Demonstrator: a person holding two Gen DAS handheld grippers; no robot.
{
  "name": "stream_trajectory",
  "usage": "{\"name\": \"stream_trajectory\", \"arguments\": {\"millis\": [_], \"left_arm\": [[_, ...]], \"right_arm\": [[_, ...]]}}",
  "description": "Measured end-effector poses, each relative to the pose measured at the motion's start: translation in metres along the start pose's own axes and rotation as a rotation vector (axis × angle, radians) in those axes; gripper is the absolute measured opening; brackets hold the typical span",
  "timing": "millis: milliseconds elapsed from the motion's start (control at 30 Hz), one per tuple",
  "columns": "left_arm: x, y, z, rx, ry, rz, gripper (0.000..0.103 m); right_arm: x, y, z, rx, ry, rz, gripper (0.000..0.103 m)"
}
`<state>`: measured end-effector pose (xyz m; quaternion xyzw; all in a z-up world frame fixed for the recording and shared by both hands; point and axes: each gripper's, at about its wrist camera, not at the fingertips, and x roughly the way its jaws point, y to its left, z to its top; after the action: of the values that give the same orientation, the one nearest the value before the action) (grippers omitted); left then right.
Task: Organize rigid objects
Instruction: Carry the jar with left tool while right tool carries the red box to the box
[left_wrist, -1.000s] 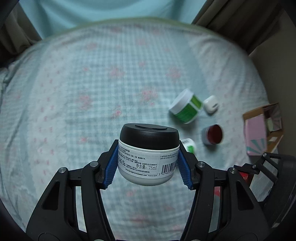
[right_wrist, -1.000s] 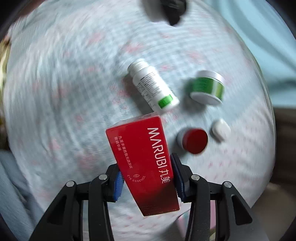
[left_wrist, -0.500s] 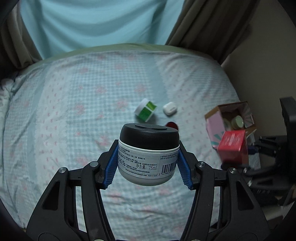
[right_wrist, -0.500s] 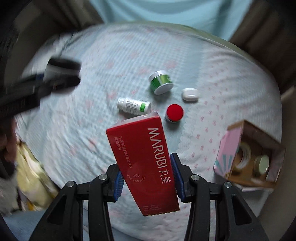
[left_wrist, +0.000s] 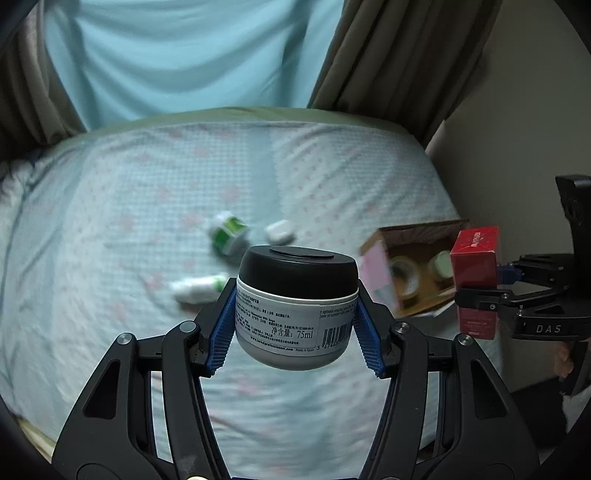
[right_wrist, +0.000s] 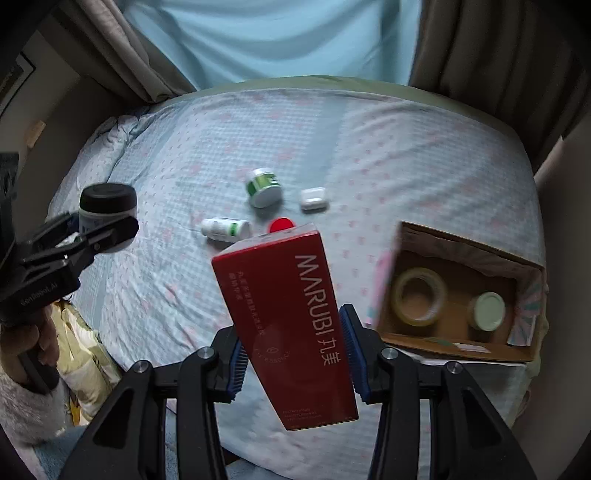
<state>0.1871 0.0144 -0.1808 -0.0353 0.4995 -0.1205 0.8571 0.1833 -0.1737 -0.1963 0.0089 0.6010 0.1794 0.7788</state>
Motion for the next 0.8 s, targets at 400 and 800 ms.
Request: {"name": "stream_trajectory", "arguments": {"millis": [400,800], "left_arm": [[0.084,-0.157,-0.013,-0.022,0.093,-0.031,0.054],[0.211,-0.267,0.002,0.098,0.246,-0.081,0.054]], "right_arm": [[-0.012,-0.182,-0.026,0.059,0.05,-0.006,0.042],[0.033,-0.281,-0.033,0.095,0.093,-0.099,0.042]]}}
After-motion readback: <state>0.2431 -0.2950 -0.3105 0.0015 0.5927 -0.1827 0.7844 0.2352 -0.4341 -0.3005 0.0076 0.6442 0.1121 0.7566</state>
